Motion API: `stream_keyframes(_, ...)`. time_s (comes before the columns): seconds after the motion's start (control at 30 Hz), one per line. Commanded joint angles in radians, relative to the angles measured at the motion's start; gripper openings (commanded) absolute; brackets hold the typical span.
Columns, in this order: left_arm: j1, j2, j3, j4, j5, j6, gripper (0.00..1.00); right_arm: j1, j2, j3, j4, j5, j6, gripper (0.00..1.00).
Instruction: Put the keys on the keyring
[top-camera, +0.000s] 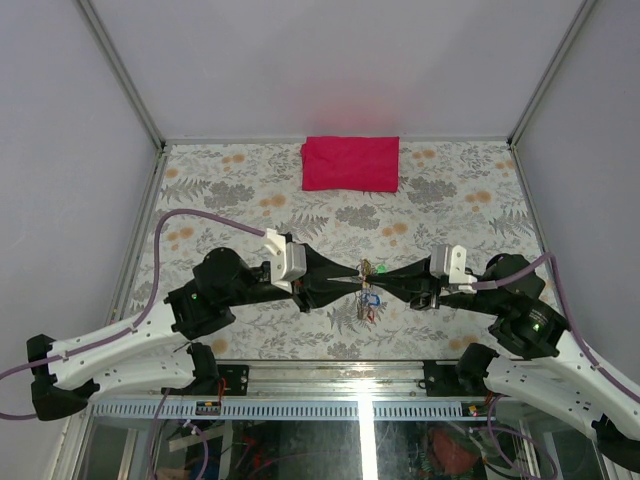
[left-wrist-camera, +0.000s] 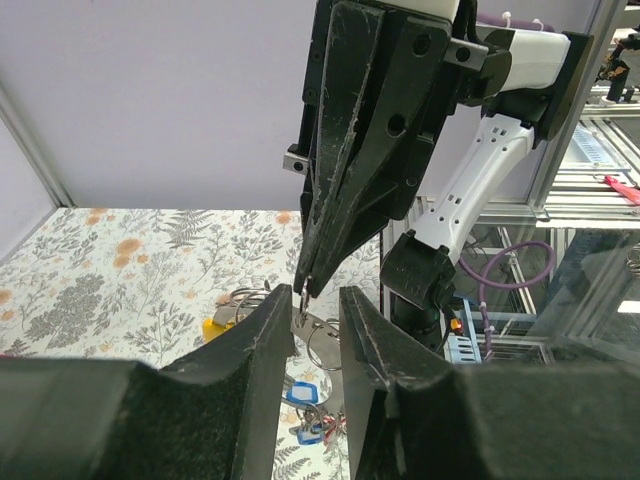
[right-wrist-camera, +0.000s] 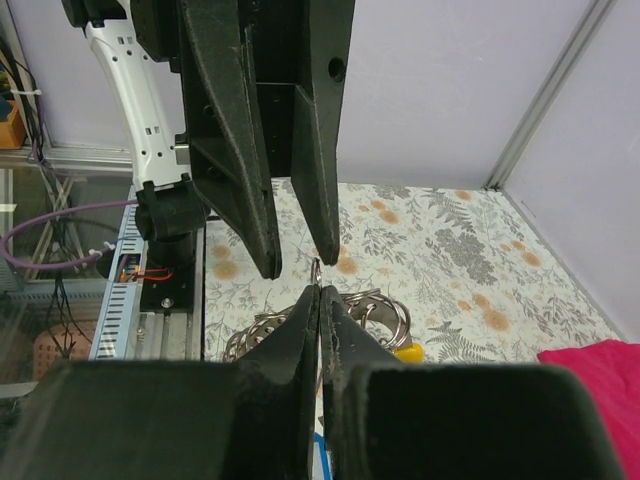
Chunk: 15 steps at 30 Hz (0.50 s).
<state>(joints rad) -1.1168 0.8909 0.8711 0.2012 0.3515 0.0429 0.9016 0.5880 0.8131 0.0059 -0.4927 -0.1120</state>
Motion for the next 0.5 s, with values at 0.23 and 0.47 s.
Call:
stream_keyframes(0.23,0.002,-0.051,-0.006,0.059,-0.042,-0.004,0.33,0.001,-0.016,0.031,0.101,-0.04,0.004,0.0)
stream_keyframes(0.47,0.001,-0.031,-0.003,0.052,-0.007,-0.013,0.32,0.001,-0.019,0.033,0.108,-0.035,0.008,0.0)
